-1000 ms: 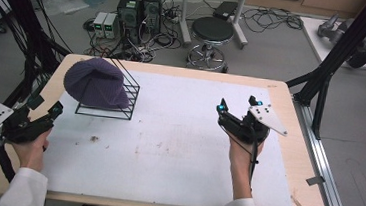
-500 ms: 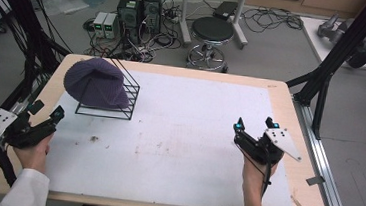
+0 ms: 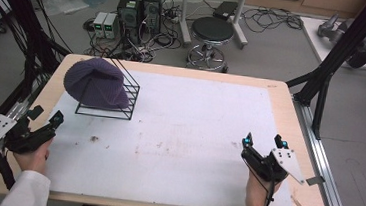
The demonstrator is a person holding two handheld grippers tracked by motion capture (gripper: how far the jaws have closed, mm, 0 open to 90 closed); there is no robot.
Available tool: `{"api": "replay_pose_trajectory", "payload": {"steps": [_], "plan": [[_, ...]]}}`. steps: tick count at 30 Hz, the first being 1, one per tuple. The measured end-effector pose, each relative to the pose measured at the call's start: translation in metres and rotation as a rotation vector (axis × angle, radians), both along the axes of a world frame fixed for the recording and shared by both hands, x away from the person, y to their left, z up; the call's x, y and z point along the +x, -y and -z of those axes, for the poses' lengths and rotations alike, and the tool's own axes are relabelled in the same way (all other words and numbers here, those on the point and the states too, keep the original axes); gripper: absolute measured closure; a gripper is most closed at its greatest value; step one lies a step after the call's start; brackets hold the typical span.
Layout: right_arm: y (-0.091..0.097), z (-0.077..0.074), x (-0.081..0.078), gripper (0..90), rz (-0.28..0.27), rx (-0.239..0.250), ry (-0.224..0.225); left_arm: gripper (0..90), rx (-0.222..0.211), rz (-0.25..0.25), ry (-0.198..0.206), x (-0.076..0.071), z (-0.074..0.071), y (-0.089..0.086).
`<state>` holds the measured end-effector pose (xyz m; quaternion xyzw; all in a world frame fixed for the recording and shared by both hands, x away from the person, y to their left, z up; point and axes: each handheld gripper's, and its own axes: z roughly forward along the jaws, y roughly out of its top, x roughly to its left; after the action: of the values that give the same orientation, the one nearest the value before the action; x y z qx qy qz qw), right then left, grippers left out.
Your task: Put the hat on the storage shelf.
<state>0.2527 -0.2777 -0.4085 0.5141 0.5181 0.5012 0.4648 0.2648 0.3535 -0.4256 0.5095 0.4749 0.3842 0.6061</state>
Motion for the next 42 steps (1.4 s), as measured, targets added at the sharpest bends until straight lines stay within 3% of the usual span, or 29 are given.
{"api": "replay_pose_trajectory", "payload": {"steps": [4, 10, 13, 21, 42], "plan": [[0.001, 0.005, -0.005, 11.3, 0.005, -0.018, 0.037, 21.0, -0.007, 0.007, 0.013, -0.003, 0.002, 0.0], [0.001, 0.015, -0.01, 11.3, 0.01, -0.028, 0.051, 21.0, -0.009, 0.005, 0.018, -0.008, 0.005, 0.001], [0.0, 0.019, -0.012, 11.3, 0.016, -0.011, 0.041, 20.9, -0.004, 0.01, 0.013, -0.008, 0.006, 0.002], [-0.002, 0.023, -0.012, 11.3, 0.003, -0.025, 0.032, 20.6, 0.01, 0.026, 0.012, -0.007, 0.008, 0.007], [-0.003, 0.026, -0.008, 11.3, -0.036, -0.033, -0.021, 20.7, -0.01, 0.021, -0.005, -0.006, 0.01, 0.005]]}}
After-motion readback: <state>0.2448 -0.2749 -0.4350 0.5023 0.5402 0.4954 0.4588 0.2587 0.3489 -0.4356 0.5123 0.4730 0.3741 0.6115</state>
